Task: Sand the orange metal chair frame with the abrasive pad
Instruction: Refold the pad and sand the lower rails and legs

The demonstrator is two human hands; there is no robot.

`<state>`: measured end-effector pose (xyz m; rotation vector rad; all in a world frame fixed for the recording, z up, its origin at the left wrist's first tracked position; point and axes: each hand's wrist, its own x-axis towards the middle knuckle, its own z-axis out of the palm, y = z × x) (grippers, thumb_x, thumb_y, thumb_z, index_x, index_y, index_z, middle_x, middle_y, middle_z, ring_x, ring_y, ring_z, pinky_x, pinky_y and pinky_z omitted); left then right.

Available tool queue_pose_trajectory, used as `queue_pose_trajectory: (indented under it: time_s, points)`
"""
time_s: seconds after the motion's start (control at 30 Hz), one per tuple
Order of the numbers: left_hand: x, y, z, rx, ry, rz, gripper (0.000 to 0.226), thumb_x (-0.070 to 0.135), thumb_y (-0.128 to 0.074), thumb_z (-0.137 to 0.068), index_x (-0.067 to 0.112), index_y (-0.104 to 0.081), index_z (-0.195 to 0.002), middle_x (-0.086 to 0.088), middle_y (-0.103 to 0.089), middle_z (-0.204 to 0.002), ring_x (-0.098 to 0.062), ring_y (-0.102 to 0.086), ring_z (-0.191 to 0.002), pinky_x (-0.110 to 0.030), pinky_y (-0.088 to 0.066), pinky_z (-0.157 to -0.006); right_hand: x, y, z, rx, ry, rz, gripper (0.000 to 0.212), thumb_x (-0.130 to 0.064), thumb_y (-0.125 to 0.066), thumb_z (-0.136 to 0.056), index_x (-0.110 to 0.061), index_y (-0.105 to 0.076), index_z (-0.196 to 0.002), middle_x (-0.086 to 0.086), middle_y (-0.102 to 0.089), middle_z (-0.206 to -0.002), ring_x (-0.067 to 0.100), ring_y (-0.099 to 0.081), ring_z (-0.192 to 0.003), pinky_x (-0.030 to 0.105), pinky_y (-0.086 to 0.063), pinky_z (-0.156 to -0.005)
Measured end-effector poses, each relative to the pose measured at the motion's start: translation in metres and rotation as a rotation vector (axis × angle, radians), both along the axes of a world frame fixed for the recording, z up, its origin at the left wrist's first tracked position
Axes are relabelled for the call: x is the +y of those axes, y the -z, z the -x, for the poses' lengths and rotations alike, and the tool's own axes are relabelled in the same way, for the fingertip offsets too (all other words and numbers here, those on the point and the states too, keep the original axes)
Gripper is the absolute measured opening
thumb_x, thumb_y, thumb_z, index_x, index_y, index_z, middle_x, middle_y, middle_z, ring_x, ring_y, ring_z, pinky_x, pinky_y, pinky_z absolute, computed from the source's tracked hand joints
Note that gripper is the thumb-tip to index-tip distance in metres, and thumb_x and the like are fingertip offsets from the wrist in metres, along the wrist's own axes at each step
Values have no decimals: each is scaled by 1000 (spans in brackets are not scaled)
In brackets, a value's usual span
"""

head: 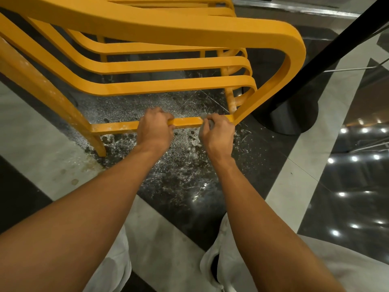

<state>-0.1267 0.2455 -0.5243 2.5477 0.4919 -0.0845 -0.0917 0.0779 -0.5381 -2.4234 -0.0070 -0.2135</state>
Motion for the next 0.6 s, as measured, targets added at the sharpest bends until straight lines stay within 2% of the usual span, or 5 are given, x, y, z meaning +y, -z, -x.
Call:
queue_pose_trajectory:
  time_s: [0.07, 0.17, 0.3, 0.47, 0.6]
  points:
    - [1, 3, -2, -2, 4, 11, 34, 25, -75, -97, 20, -72, -131, -4, -64, -129, -27, -53, -126, -46, -47, -113, -6, -2, 0, 8, -40, 17, 15, -16, -67, -99, -10, -79, -106, 7, -76, -91, 14, -66, -68, 28, -59, -64]
    - [3, 6, -3, -12, -6, 29, 34, 25, -76, -96, 19, -73, -129, -4, -65, -126, -28, -54, -124, -47, -47, -113, -13, -2, -9, -9, 136, -28, 16, -16, -66, -99, -8, -79, -101, 7, -76, -85, 14, -66, -66, 32, -62, -66]
    - [2, 7, -4, -36, -13, 26, 33, 23, -76, -96, 19, -74, -129, -4, -66, -124, -28, -54, -122, -45, -48, -110, 2, -5, 1, -7, -64, 55, 15, -13, -66, -99, -4, -78, -100, 4, -71, -86, 12, -58, -64, 7, -42, -57]
    - [2, 7, -5, -29, -42, 37, 33, 22, -78, -95, 19, -75, -127, -3, -67, -123, -27, -56, -120, -43, -48, -107, -15, -4, -10, -16, 164, -27, 15, -15, -66, -99, -8, -79, -100, 6, -76, -85, 14, -66, -67, 31, -63, -69]
    - [1, 7, -4, -47, -39, 19, 30, 21, -78, -95, 20, -76, -125, -3, -67, -120, -26, -56, -117, -43, -49, -104, 4, 2, 4, -7, -105, 15, 15, -16, -68, -99, -8, -79, -104, 6, -75, -87, 9, -61, -62, 10, -46, -56]
